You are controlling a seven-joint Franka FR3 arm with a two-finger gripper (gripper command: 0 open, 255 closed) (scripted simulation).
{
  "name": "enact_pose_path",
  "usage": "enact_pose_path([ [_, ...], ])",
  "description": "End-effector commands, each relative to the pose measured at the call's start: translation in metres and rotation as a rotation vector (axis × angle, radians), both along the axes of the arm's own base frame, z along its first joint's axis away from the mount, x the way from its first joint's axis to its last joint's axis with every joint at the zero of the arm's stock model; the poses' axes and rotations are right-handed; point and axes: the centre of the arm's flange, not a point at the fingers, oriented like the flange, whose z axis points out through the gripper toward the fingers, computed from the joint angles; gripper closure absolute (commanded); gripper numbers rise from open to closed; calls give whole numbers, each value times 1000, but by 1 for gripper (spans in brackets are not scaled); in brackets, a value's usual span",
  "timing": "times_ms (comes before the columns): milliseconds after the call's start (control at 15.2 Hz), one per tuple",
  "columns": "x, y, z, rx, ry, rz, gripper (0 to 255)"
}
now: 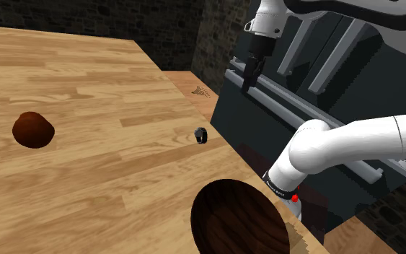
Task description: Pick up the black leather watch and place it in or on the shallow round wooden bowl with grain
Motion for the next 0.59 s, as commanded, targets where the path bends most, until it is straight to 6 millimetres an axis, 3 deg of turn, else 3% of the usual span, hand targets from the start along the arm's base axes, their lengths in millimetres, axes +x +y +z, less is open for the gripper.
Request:
enact_pose_path([
  [0,0,0,0,0,0,0,0],
  [528,3,105,-37,-34,-69,166,0],
])
